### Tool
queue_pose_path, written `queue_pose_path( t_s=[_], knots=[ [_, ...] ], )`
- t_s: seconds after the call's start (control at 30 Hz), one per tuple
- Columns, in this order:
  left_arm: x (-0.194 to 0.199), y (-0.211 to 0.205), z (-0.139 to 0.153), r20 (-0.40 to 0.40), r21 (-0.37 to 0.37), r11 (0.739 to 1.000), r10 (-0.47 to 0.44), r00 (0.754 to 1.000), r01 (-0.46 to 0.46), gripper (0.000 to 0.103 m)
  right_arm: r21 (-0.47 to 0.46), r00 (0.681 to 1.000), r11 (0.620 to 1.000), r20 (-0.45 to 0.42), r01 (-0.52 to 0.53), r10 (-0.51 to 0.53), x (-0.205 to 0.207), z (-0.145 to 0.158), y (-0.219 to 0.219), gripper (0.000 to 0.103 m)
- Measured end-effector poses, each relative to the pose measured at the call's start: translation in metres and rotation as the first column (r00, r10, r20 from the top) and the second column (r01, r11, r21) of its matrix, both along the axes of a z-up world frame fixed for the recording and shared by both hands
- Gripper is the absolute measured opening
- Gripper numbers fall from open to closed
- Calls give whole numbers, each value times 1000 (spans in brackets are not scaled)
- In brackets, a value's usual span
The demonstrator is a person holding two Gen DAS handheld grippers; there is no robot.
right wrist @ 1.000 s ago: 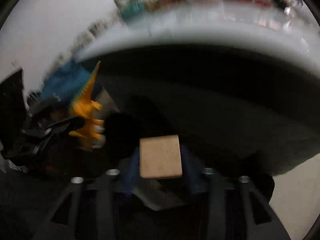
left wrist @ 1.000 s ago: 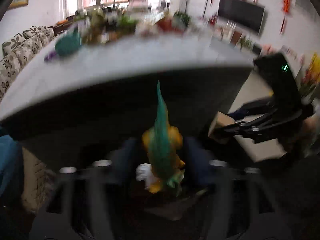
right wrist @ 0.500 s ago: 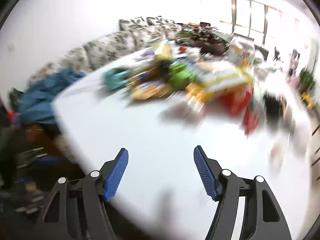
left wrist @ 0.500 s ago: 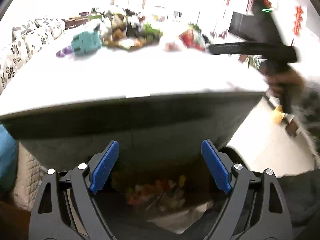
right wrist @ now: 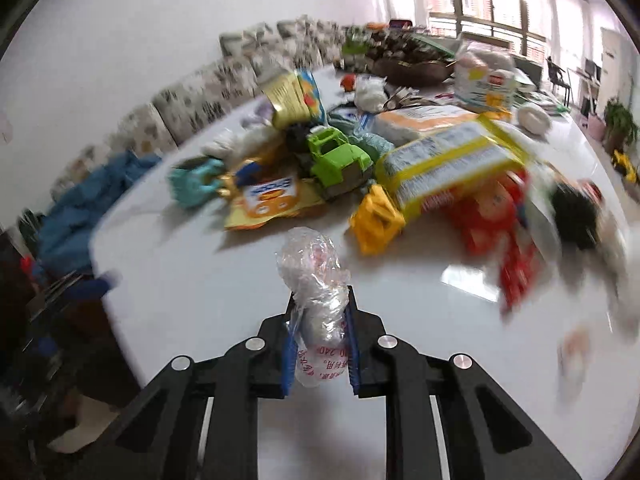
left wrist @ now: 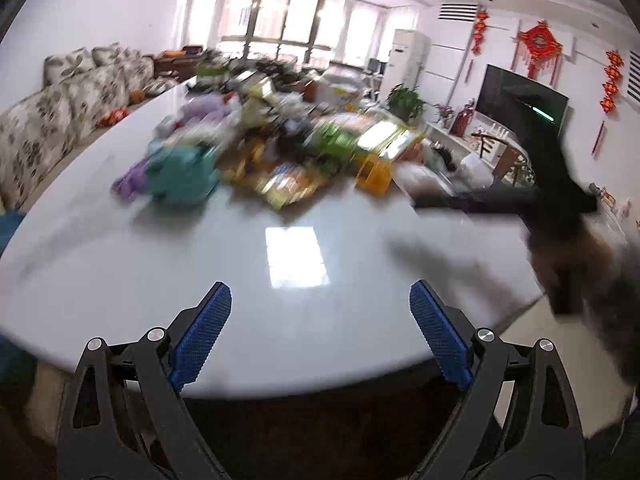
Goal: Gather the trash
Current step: 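Grasp the plastic-wrapped bottle with the right tool while the left tool grasps the yellow toy handle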
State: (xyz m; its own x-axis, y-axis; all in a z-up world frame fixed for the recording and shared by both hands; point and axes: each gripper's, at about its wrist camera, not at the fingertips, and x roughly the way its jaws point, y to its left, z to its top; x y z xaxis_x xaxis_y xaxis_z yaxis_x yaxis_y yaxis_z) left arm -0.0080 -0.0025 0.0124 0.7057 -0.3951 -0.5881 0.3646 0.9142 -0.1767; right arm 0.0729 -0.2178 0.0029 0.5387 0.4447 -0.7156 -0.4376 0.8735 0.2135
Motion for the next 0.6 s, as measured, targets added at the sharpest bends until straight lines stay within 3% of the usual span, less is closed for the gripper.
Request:
queue_pose_path(
  t_s=[0.2, 0.3, 0.37, 0.4, 0.43, 0.53, 0.6],
  knots=[
    [66, -90, 14, 63, 173, 983, -71, 995, 59, 89, 78, 990, 987, -5, 143, -143, -85, -4, -63, 20],
    [111, -136, 4, -4, 238, 967, -91, 996, 89, 89, 99, 977, 972, -29, 213, -211, -111, -12, -89, 20],
    [131, -150, -4, -49, 270, 961, -48, 998, 59, 85, 109, 969, 963, -43, 248, -244, -123, -18, -104, 20],
    [146, -156, -10, -84, 283, 958, -28, 996, 51, 67, 117, 964, 957, -53, 266, -261, -130, -22, -111, 20],
    [160, -159, -17, -140, 277, 959, -20, 990, 59, 39, 124, 961, 954, -61, 274, -269, -133, -25, -115, 20],
    [170, -149, -16, -183, 209, 977, 0, 983, 39, 36, 144, 955, 945, -74, 294, -286, -143, -33, -125, 20],
    [150, -136, -7, -141, 162, 986, -27, 990, 50, 36, 161, 956, 943, -63, 292, -285, -147, -32, -127, 20]
  ],
)
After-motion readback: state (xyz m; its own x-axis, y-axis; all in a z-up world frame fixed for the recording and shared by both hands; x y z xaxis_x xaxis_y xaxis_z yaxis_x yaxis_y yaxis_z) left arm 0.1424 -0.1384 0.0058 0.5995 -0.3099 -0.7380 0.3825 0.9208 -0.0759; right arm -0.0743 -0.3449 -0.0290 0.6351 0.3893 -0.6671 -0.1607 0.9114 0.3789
